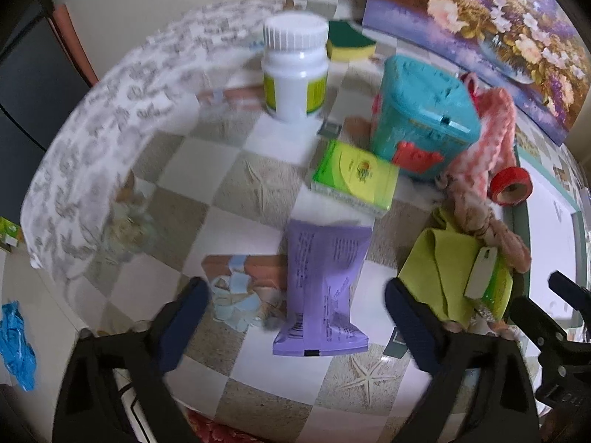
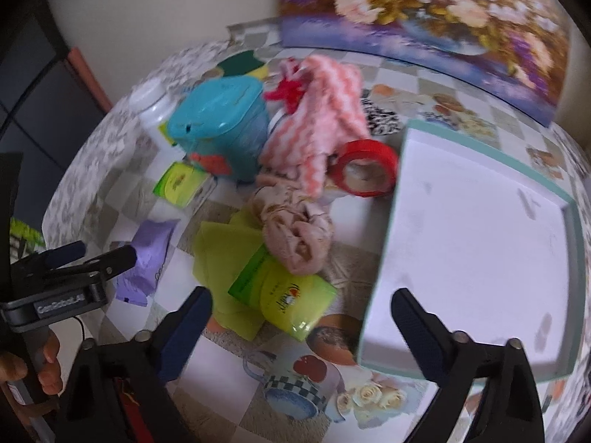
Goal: Organize soft objects
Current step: 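Grasp the purple packet with the left tool while the right tool grasps the green tissue pack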
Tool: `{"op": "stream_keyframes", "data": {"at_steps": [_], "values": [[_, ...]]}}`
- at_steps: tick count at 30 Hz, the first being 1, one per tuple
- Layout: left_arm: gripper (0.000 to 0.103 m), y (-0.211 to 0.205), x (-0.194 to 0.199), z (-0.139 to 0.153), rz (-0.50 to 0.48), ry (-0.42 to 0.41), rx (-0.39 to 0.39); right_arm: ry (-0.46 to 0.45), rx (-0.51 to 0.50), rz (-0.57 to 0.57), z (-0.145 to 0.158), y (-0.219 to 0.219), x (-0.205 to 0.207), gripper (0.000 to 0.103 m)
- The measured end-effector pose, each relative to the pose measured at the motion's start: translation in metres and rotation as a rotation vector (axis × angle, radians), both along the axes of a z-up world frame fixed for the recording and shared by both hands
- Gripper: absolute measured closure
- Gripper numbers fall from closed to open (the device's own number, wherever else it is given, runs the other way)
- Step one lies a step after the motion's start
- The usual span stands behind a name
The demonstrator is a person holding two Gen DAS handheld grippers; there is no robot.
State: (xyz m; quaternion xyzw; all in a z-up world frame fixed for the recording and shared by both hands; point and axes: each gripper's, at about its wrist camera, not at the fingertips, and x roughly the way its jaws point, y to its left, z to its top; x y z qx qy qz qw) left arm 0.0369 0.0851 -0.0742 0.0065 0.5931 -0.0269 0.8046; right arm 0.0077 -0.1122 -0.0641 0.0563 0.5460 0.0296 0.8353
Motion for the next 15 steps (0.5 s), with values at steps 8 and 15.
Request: {"op": "stream_keyframes", "data": {"at_steps": [8,15], "values": [[0.025,0.003,0.012,-0.029,0.007,0.064,-0.047,0.053,-0.024,0.068,-0.022,0.015,0.017,0.017],[0.037,0.004,0.023,-0.053,0.008,0.091,-0.068,0.101,0.000,0.072,-0.039,0.016,0.025,0.022]]}}
